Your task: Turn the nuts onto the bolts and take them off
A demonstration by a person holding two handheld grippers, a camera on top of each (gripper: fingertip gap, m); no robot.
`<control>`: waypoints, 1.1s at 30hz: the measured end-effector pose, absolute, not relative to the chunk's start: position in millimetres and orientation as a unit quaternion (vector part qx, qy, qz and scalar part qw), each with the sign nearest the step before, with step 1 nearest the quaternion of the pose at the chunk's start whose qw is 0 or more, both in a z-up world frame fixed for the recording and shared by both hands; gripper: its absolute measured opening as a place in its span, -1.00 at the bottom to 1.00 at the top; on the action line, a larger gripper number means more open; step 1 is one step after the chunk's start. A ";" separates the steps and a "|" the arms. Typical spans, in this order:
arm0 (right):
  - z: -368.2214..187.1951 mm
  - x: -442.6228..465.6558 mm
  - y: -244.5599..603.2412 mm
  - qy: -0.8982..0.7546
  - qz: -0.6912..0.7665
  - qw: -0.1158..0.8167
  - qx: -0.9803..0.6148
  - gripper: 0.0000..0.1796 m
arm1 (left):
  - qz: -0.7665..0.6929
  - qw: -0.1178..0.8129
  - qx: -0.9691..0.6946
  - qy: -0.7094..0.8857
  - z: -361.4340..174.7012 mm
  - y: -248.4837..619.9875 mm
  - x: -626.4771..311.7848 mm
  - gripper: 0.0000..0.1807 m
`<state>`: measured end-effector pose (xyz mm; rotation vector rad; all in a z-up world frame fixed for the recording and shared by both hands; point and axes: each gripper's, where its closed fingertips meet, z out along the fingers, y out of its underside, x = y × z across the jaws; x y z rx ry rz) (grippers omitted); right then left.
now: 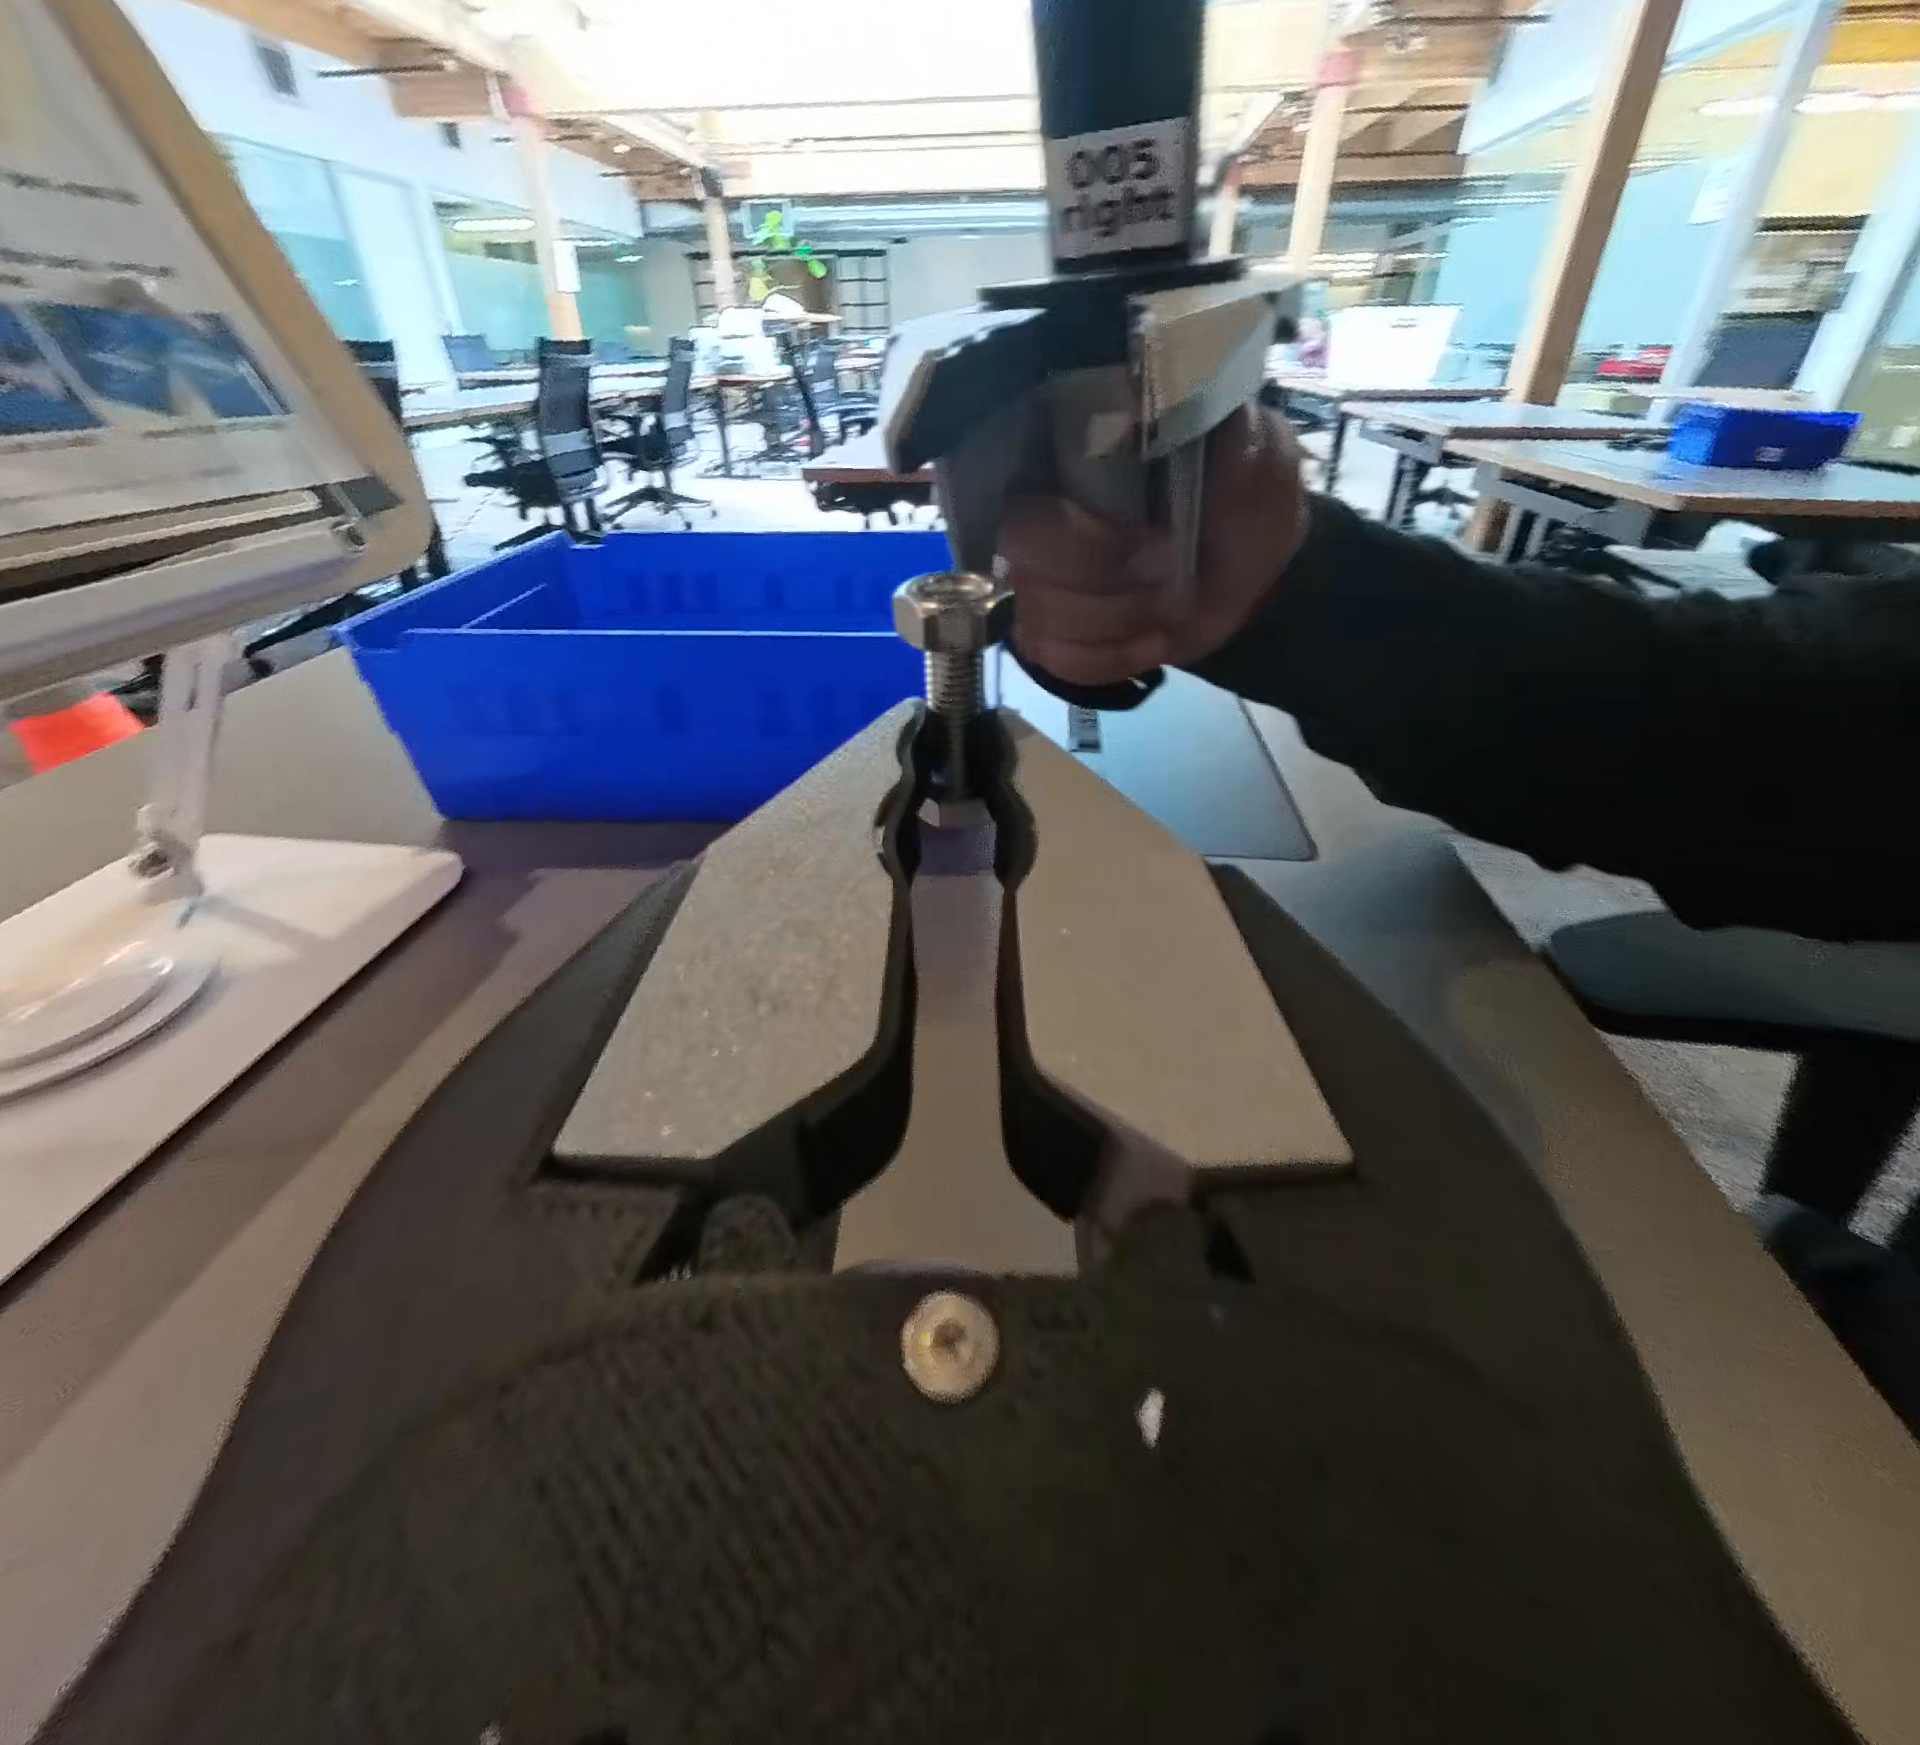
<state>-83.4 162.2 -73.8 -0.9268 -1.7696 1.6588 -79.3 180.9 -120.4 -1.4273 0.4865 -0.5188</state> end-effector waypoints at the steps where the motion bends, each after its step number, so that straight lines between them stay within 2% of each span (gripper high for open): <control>1: -73.8 -81.3 161.3 -0.662 0.616 0.262 -0.336 -0.63 | -0.248 0.695 -0.634 0.231 -119.5 177.0 -74.6 -0.92; 9: -93.3 -78.3 144.8 -0.702 0.608 0.222 -0.295 -0.58 | -0.273 0.681 -0.618 0.283 -121.5 164.9 -55.0 -0.92; 12: -96.3 -76.2 139.1 -0.710 0.609 0.214 -0.279 -0.65 | -0.278 0.680 -0.616 0.286 -120.9 163.5 -54.3 -0.92; 14: -97.7 -78.3 139.7 -0.711 0.605 0.225 -0.279 -0.80 | -0.275 0.681 -0.616 0.284 -120.6 164.2 -55.7 -0.92; 18: -96.4 -81.0 140.5 -0.700 0.609 0.243 -0.282 -0.82 | -0.269 0.685 -0.616 0.280 -119.4 164.8 -57.7 -0.93; 33: -103.9 -119.3 175.6 -0.593 0.507 0.447 -0.438 -0.82 | -0.072 0.713 -0.677 0.165 -127.9 199.0 -103.1 -0.92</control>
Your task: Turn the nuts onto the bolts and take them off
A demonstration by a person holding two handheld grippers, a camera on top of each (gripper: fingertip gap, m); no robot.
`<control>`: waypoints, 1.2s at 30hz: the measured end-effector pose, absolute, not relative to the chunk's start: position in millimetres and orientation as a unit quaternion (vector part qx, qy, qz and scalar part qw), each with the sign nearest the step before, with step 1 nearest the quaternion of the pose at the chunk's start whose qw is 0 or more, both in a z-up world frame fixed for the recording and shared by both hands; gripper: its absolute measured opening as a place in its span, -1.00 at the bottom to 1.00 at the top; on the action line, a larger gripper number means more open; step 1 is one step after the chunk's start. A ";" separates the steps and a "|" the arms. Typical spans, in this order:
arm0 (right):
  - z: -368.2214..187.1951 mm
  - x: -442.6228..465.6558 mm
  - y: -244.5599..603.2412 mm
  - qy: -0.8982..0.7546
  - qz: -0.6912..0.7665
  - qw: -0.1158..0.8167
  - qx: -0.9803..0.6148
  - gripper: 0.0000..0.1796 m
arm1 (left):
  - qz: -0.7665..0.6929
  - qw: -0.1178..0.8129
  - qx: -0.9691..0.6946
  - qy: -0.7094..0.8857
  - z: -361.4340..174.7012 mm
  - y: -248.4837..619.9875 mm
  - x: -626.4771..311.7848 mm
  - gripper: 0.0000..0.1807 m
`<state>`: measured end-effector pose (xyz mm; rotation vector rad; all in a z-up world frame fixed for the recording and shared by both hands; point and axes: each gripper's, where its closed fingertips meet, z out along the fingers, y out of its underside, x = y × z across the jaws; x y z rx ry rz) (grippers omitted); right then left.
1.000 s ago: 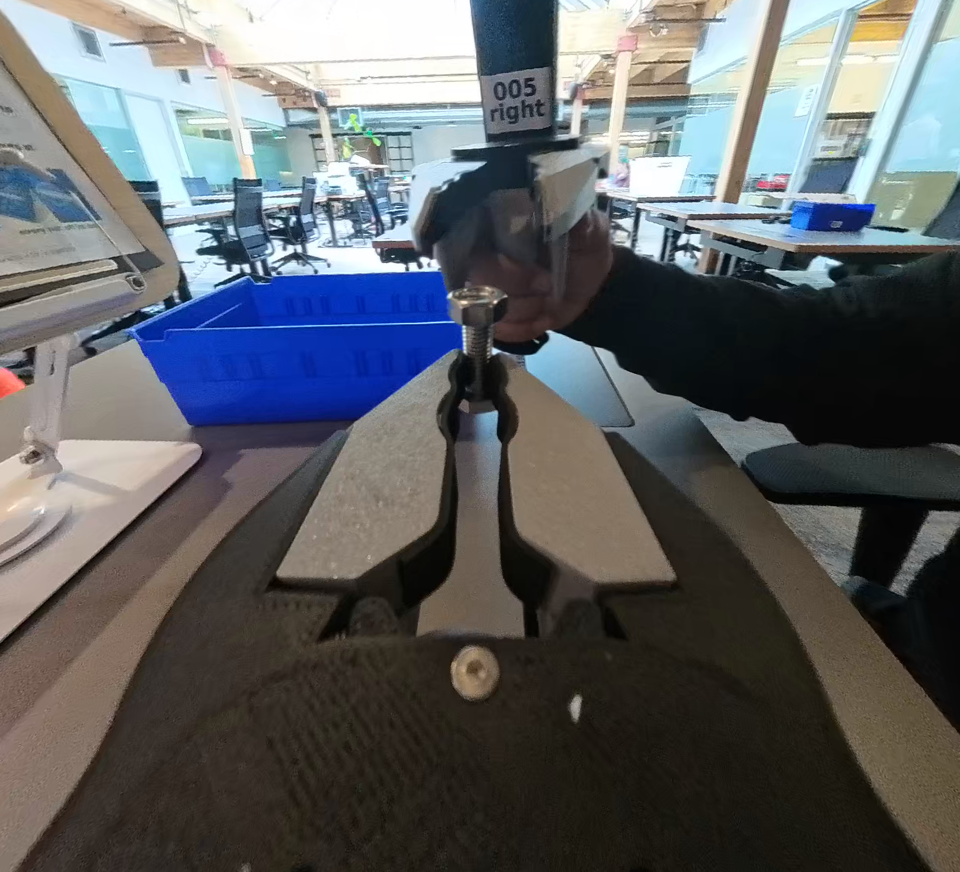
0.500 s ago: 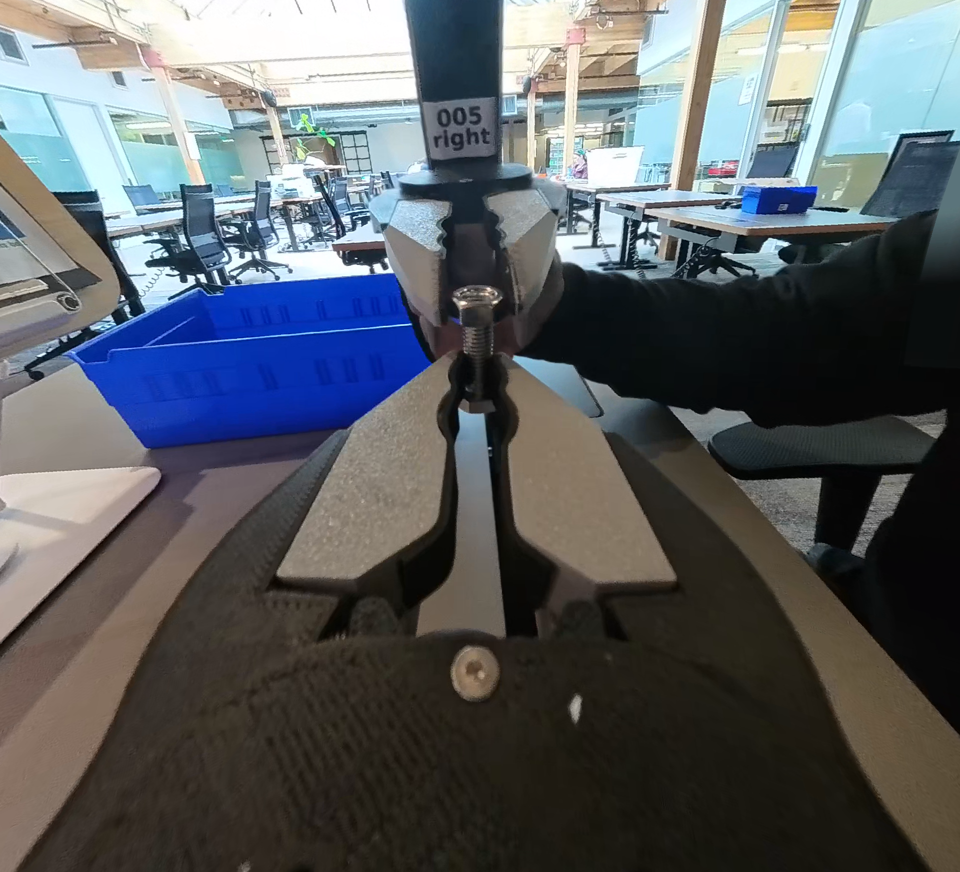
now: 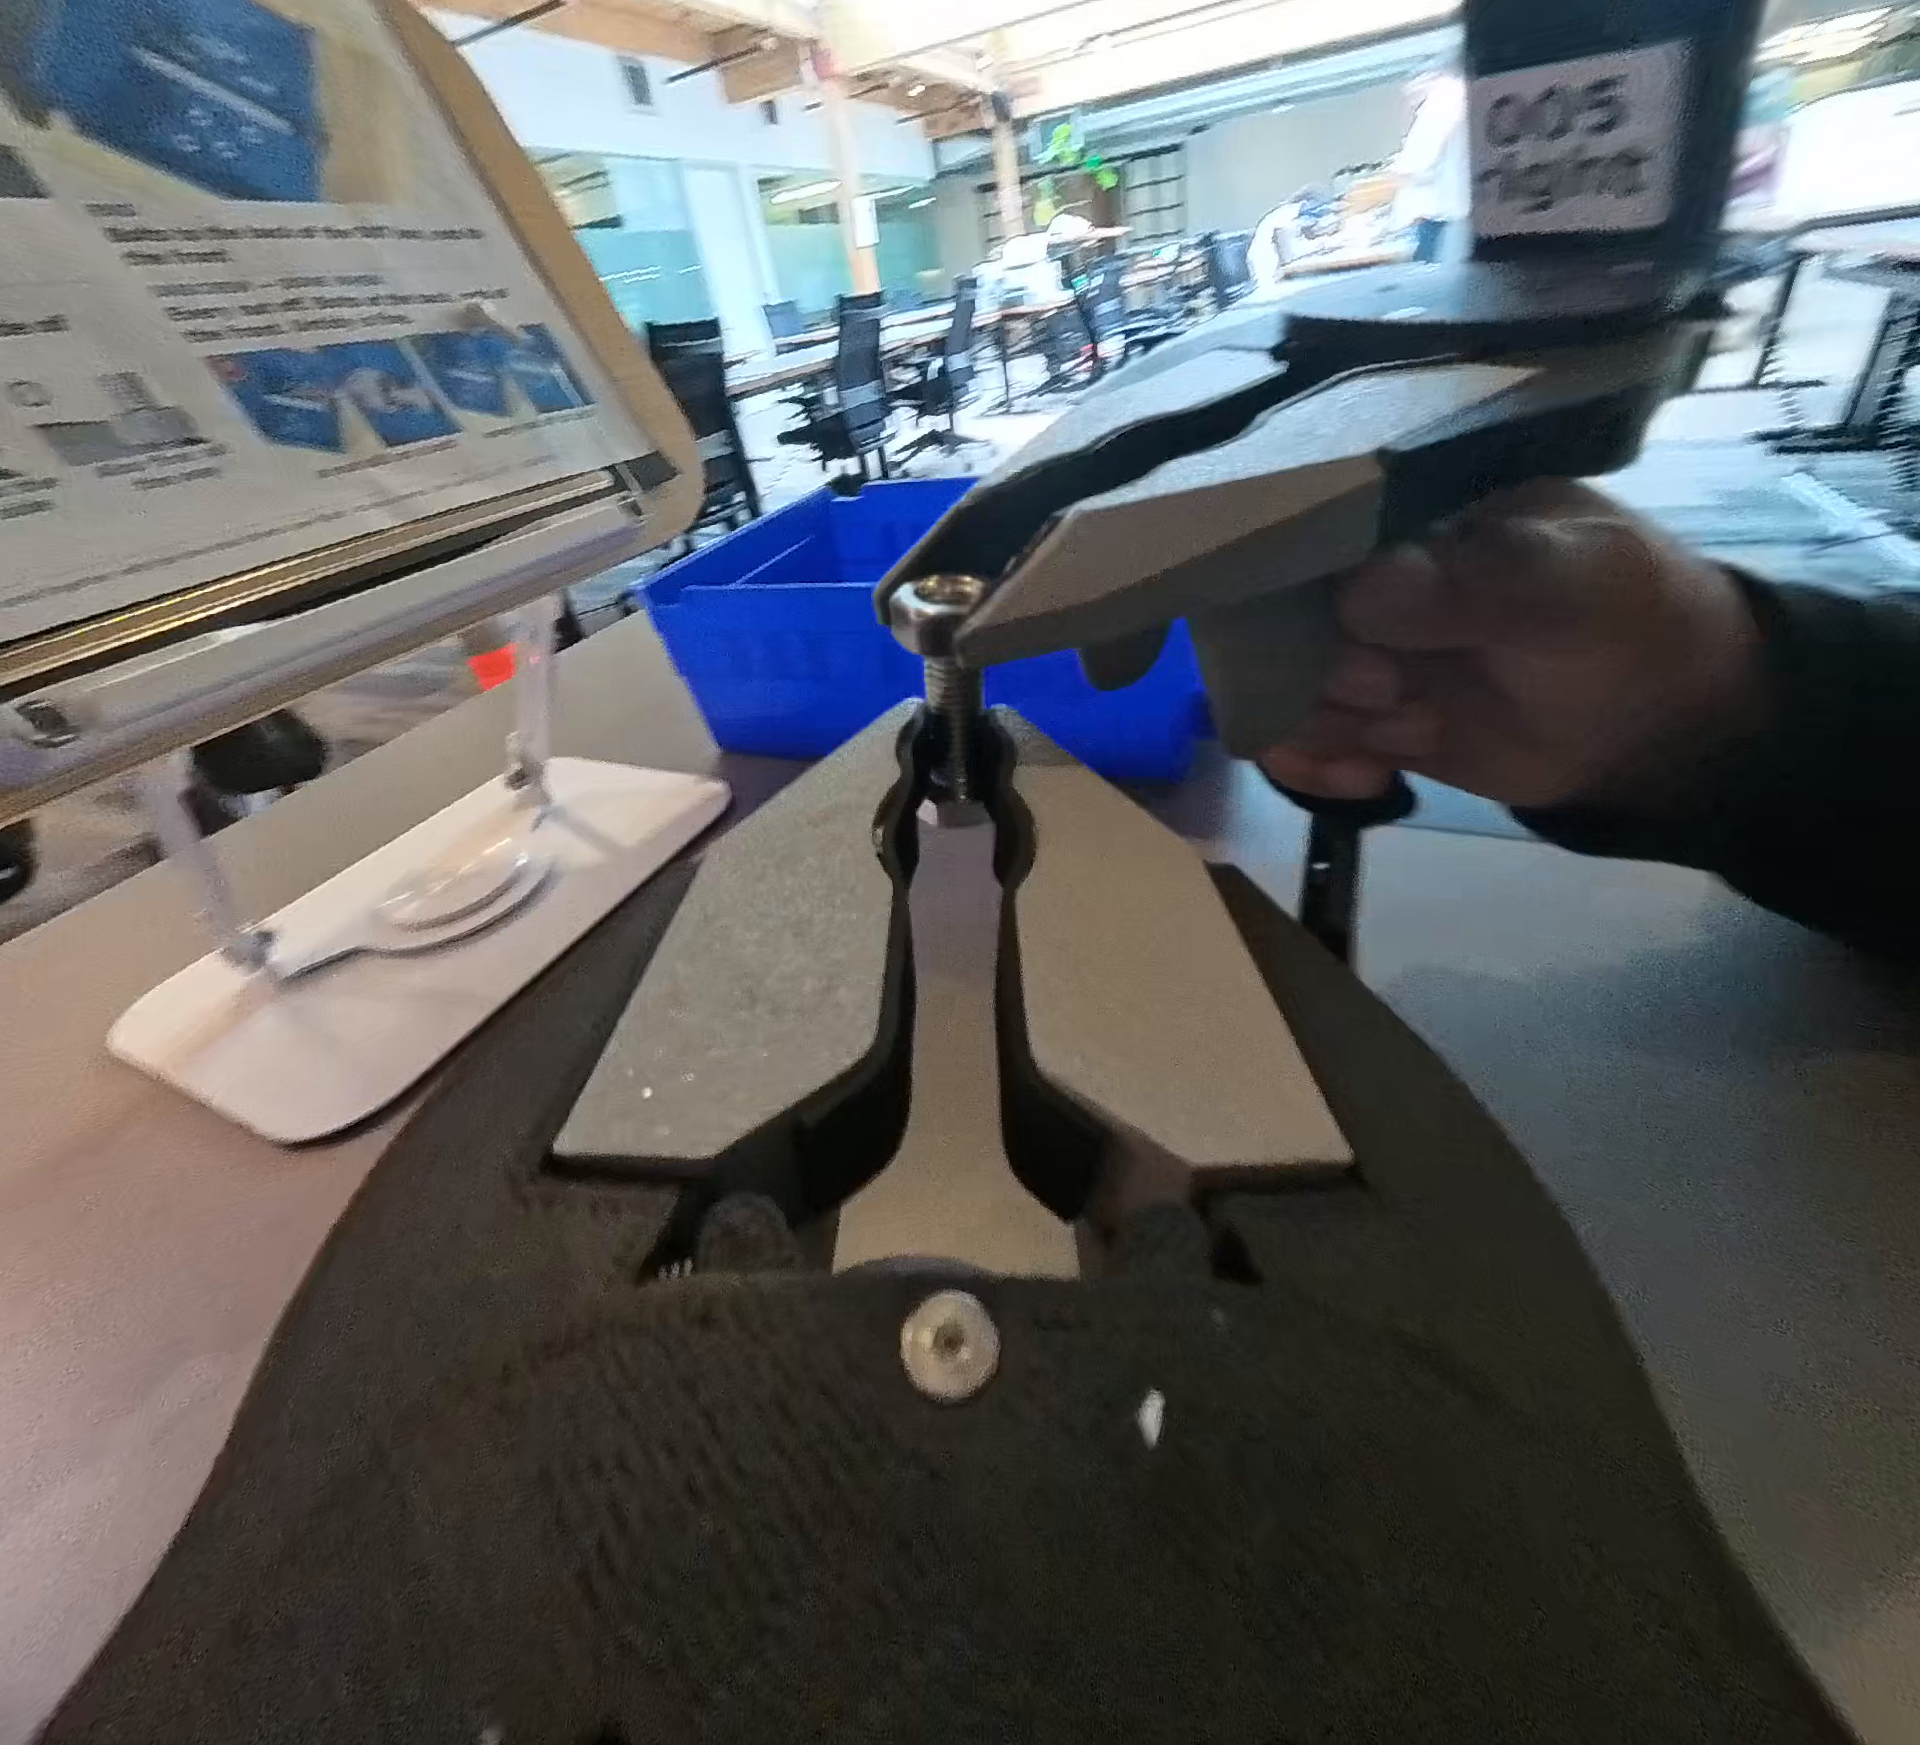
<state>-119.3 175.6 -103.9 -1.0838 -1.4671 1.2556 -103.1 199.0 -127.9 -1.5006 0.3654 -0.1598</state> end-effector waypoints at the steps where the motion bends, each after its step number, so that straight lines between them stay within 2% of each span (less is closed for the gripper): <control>1: -105.3 -121.9 177.5 -0.582 0.499 0.457 -0.451 -0.82 | -0.055 0.712 -0.682 0.159 -129.5 200.7 -106.7 -0.92; 6: -109.3 -130.4 183.1 -0.542 0.465 0.505 -0.485 -0.82 | -0.033 0.704 -0.697 0.132 -134.6 205.2 -116.3 -0.92; 9: -103.3 -128.7 177.9 -0.545 0.469 0.515 -0.467 -0.82 | -0.097 0.715 -0.678 0.140 -128.0 199.9 -111.0 -0.93; 14: -96.4 -115.6 163.6 -0.584 0.513 0.466 -0.424 -0.66 | -0.173 0.718 -0.658 0.149 -121.2 193.3 -105.5 -0.93; 19: -81.4 -94.9 173.5 -0.610 0.551 0.425 -0.379 -0.68 | -0.210 0.707 -0.649 0.187 -122.2 187.0 -93.7 -0.93; 26: -84.5 -87.5 159.6 -0.659 0.604 0.306 -0.327 -0.65 | -0.229 0.699 -0.637 0.231 -122.7 178.9 -75.2 -0.93; 36: -94.8 -84.6 156.5 -0.660 0.611 0.300 -0.317 -0.73 | -0.221 0.699 -0.641 0.228 -123.6 180.3 -79.6 -0.92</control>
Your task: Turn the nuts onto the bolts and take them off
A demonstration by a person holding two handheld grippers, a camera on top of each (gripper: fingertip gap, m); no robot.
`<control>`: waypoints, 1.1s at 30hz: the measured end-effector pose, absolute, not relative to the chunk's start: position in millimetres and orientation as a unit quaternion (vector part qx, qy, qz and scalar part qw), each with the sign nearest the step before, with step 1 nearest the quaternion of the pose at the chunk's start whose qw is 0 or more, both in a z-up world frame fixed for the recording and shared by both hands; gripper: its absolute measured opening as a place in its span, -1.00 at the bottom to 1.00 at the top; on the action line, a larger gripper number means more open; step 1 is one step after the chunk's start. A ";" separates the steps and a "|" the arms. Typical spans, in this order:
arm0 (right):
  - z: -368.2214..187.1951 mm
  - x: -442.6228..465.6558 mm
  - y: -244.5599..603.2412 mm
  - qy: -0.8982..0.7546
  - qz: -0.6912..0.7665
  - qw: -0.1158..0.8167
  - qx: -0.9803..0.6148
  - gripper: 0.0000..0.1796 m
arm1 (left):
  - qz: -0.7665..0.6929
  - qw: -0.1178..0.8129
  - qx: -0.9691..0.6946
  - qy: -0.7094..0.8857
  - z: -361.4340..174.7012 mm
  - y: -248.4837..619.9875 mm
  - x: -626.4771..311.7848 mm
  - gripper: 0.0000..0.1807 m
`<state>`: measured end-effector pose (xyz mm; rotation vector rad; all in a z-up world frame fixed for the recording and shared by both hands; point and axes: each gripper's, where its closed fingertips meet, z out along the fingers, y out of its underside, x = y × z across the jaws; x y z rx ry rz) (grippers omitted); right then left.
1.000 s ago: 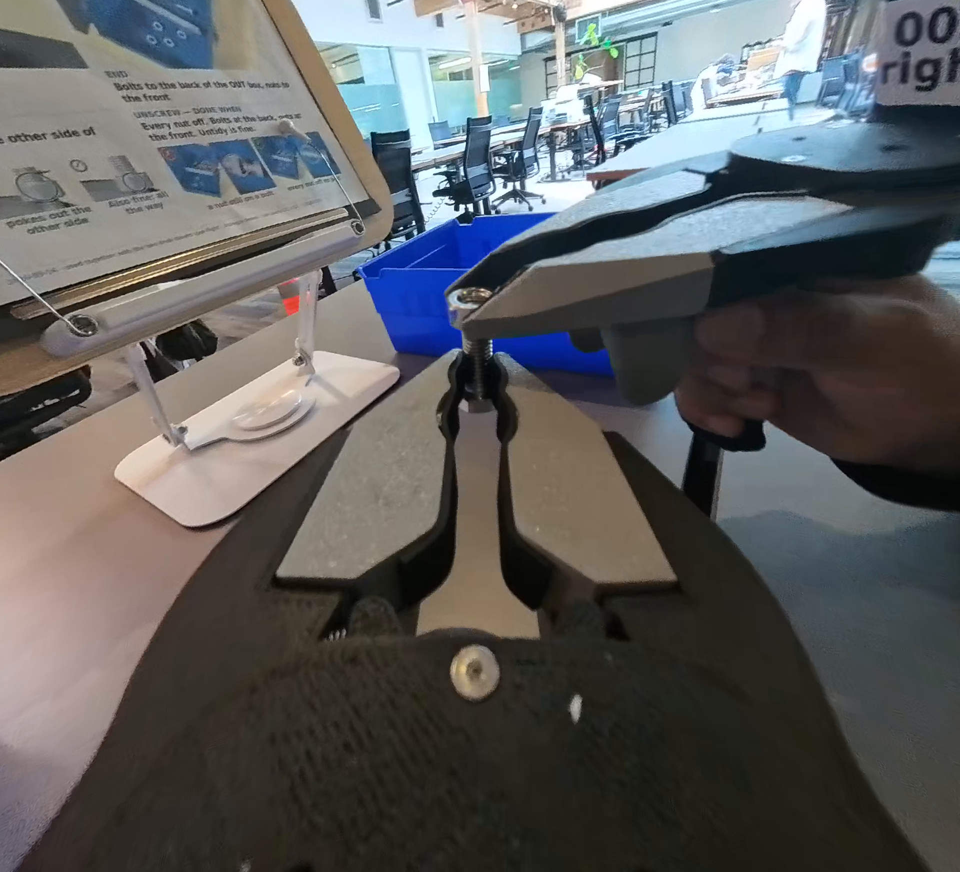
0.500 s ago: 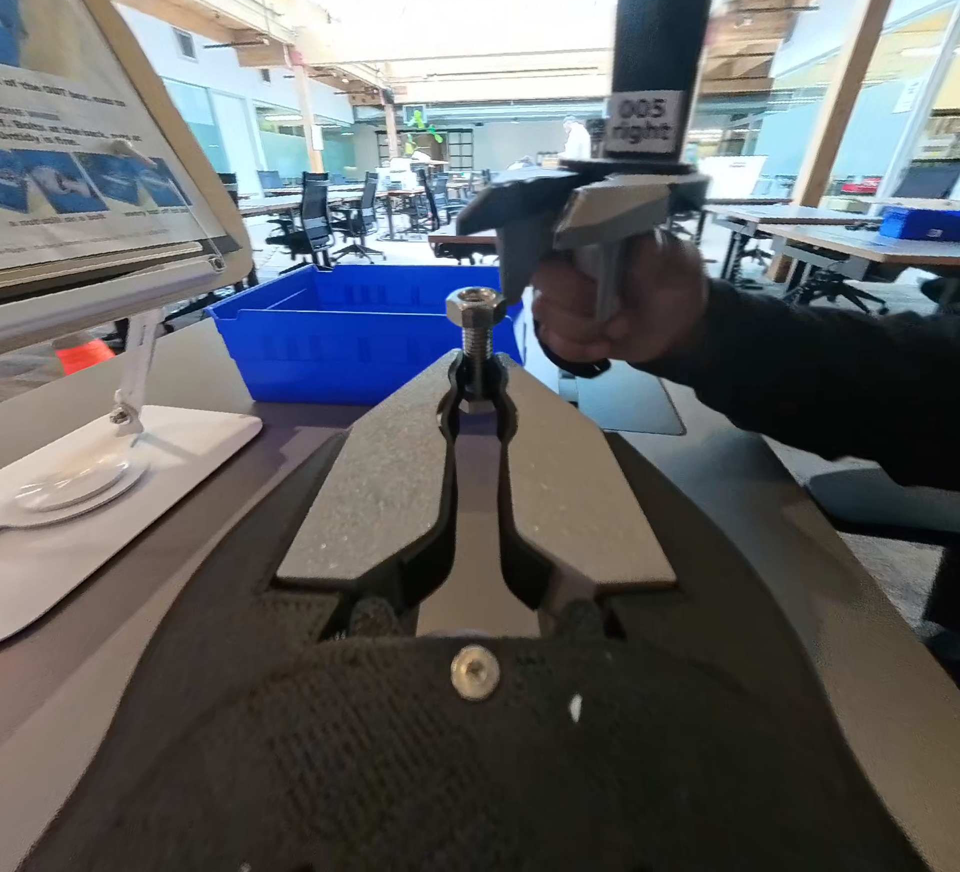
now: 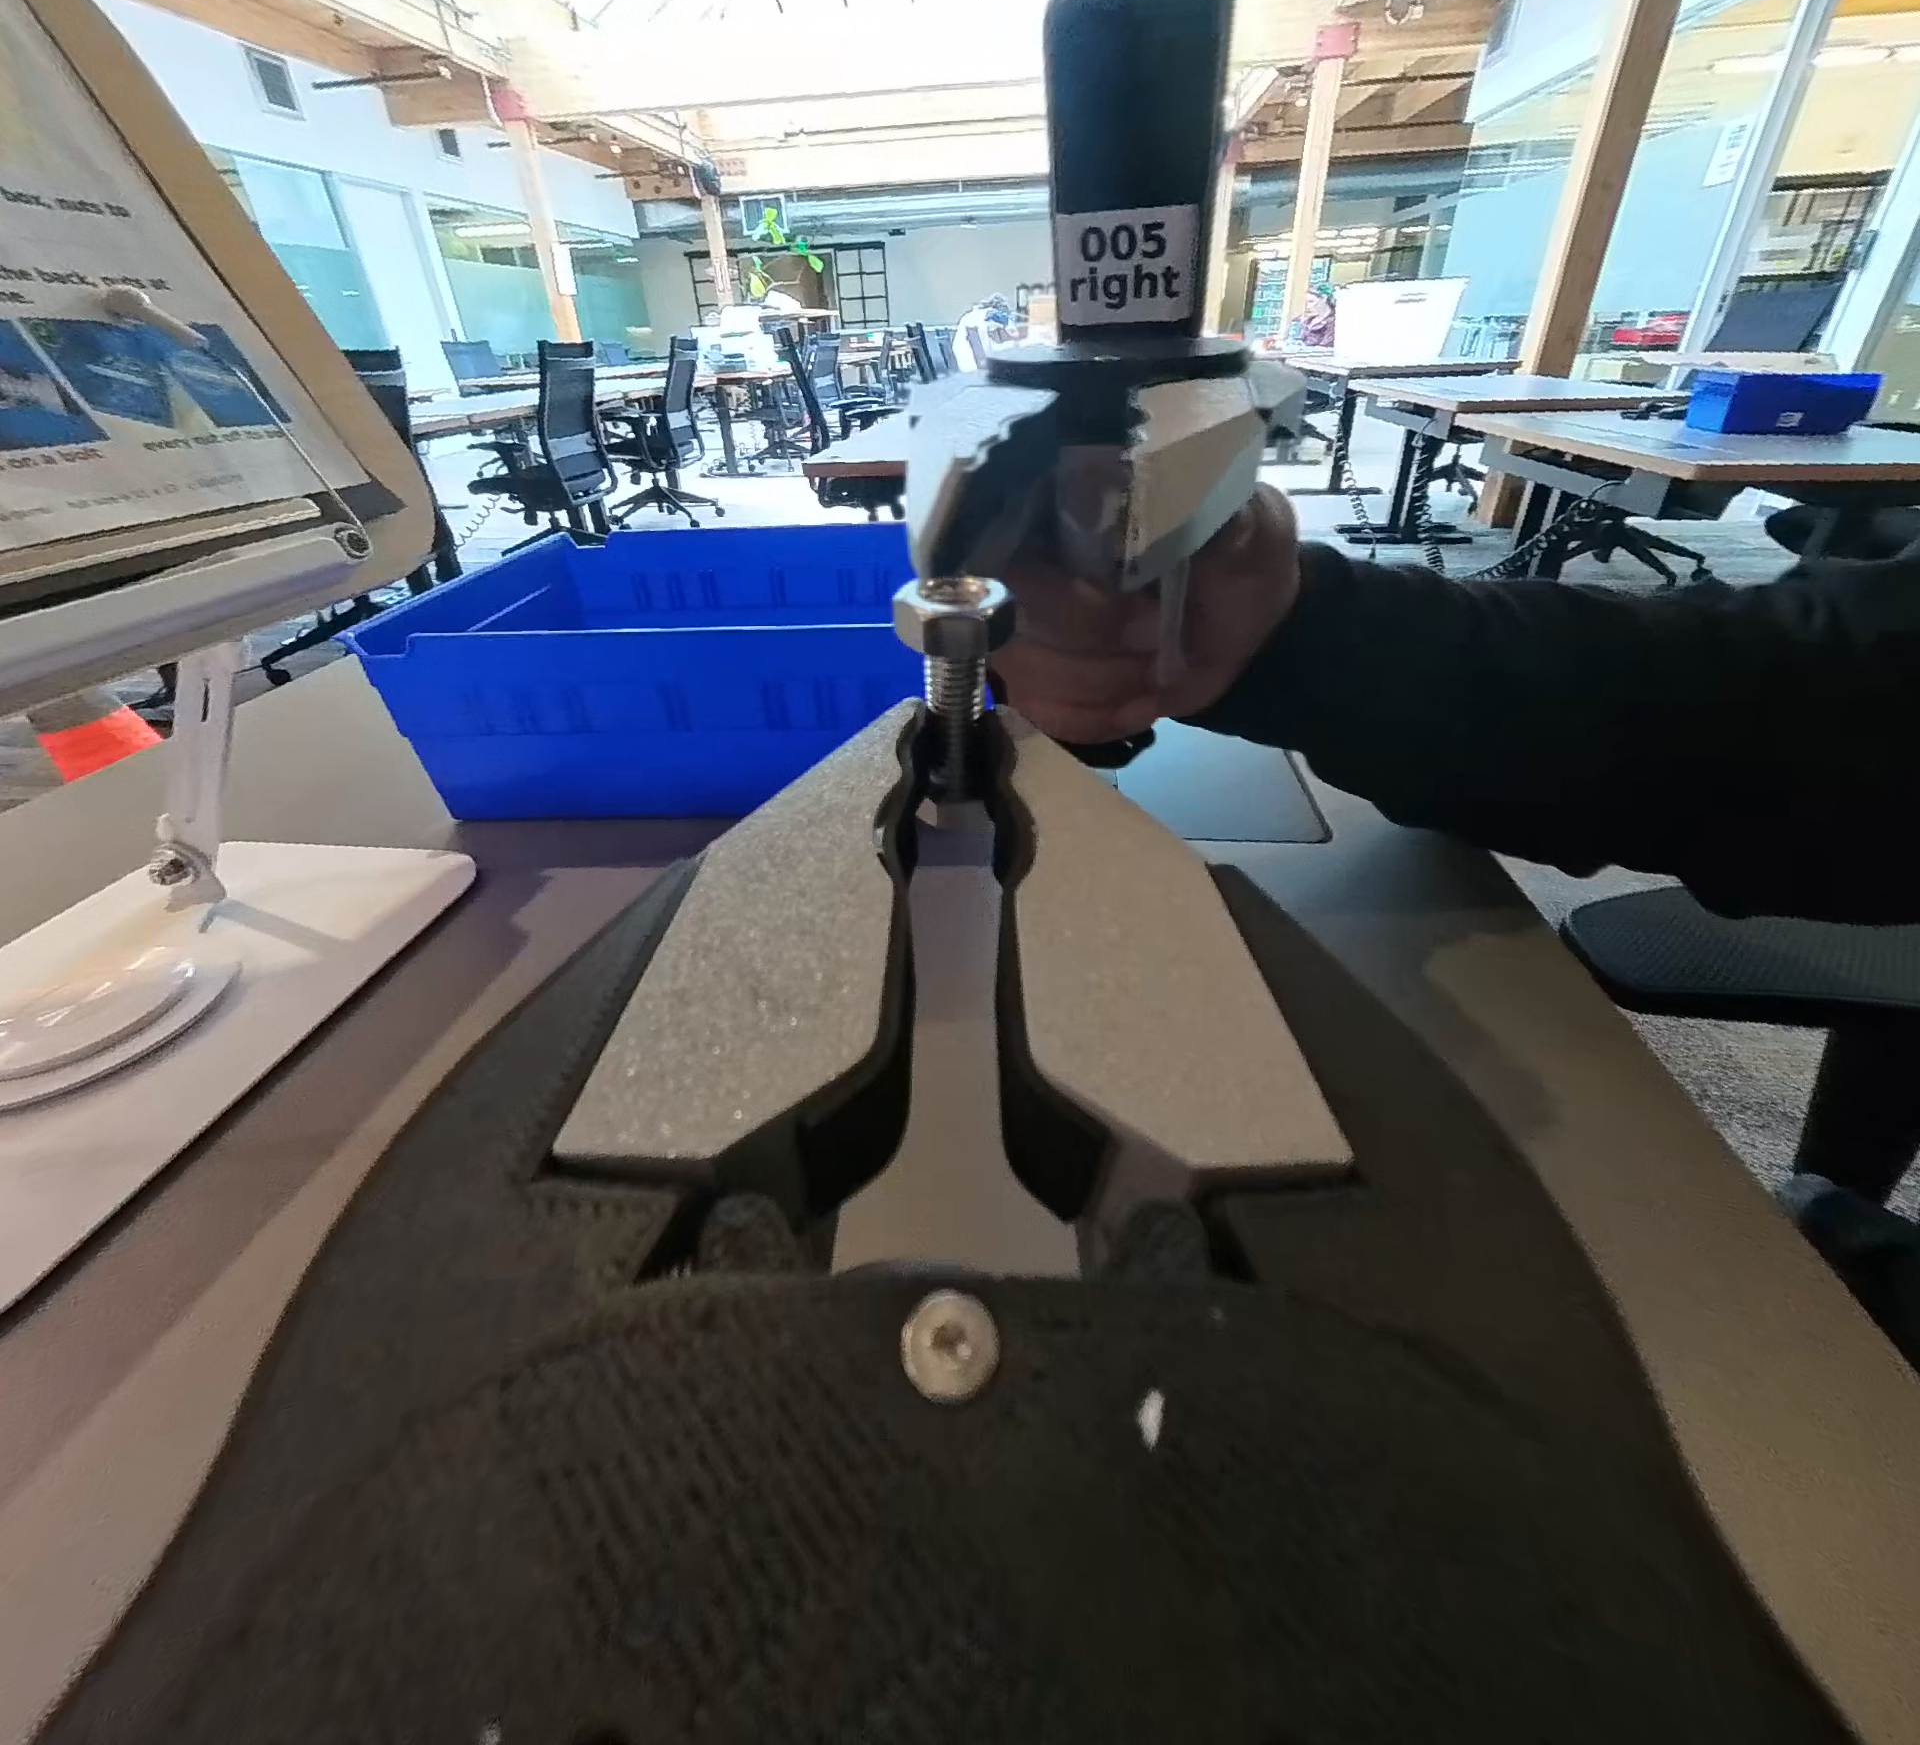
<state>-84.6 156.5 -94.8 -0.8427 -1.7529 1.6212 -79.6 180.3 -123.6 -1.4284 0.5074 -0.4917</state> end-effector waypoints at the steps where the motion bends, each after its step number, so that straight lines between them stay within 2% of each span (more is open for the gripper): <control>1: -96.6 -83.8 155.8 -0.661 0.610 0.299 -0.318 -0.73 | -0.222 0.699 -0.641 0.227 -123.6 180.3 -80.1 -0.92; 15: -104.6 -87.0 159.1 -0.641 0.605 0.326 -0.342 -0.75 | -0.196 0.702 -0.649 0.218 -126.2 184.6 -83.5 -0.92; 18: -106.5 -87.6 156.4 -0.640 0.604 0.330 -0.341 -0.68 | -0.194 0.702 -0.651 0.212 -127.0 185.7 -86.7 -0.92; 20: -107.0 -84.2 152.5 -0.645 0.609 0.323 -0.332 -0.80 | -0.194 0.701 -0.653 0.208 -127.5 186.6 -88.6 -0.92; 25: -107.0 -82.7 144.8 -0.654 0.604 0.326 -0.320 -0.77 | -0.193 0.695 -0.658 0.216 -131.7 187.8 -84.2 -0.92; 30: -95.4 -84.6 163.1 -0.625 0.597 0.378 -0.331 -0.82 | -0.193 0.697 -0.657 0.213 -130.2 187.3 -85.7 -0.92; 33: -98.8 -89.0 168.2 -0.619 0.594 0.377 -0.350 -0.70 | -0.191 0.697 -0.657 0.212 -130.3 187.7 -86.1 -0.92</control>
